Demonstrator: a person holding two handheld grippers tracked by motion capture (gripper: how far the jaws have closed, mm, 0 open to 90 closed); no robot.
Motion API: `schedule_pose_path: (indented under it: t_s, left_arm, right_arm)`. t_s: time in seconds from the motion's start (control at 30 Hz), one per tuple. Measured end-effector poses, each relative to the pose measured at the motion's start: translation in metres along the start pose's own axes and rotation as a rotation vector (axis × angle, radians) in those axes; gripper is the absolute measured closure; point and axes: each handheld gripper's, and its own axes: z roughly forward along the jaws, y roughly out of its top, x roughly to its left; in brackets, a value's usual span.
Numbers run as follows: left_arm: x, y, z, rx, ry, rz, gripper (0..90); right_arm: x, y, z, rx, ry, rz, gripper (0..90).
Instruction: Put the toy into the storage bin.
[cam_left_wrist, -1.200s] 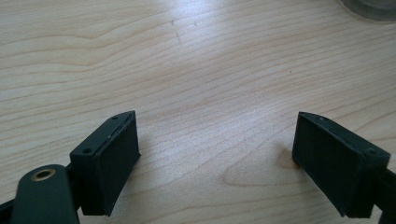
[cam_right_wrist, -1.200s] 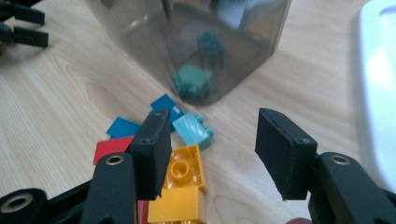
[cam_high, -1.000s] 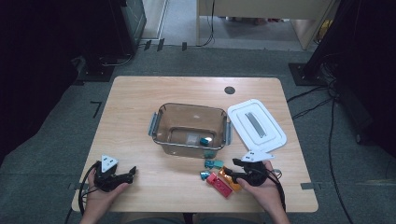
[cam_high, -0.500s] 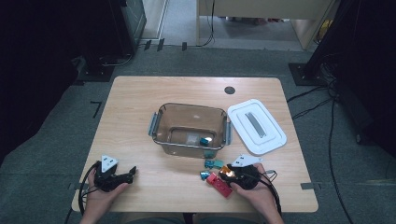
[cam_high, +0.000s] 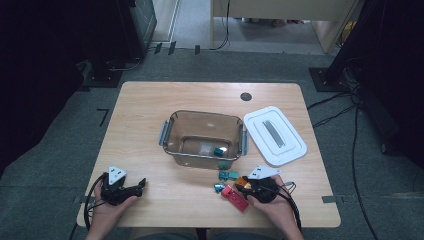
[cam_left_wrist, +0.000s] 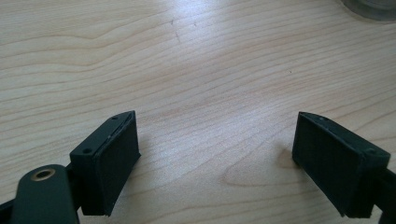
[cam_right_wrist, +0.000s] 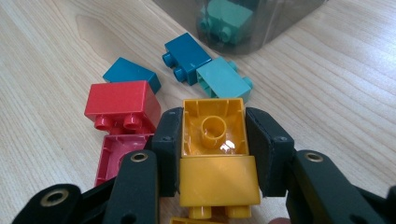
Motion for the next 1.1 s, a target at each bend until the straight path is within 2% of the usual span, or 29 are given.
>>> schedule_pose_path:
  t_s: [0.47, 1.1]
  left_arm:
    - [0.000, 0.000, 0.000, 0.000, 0.000, 0.000, 14.6]
    - [0.000, 0.000, 0.000, 0.000, 0.000, 0.000, 14.6]
  right_arm:
    - [-0.002, 0.005, -0.007, -0.014, 0.006, 0.005, 60.0]
    - [-0.020, 0.025, -0.036, -0.014, -0.016, 0.040, 60.2]
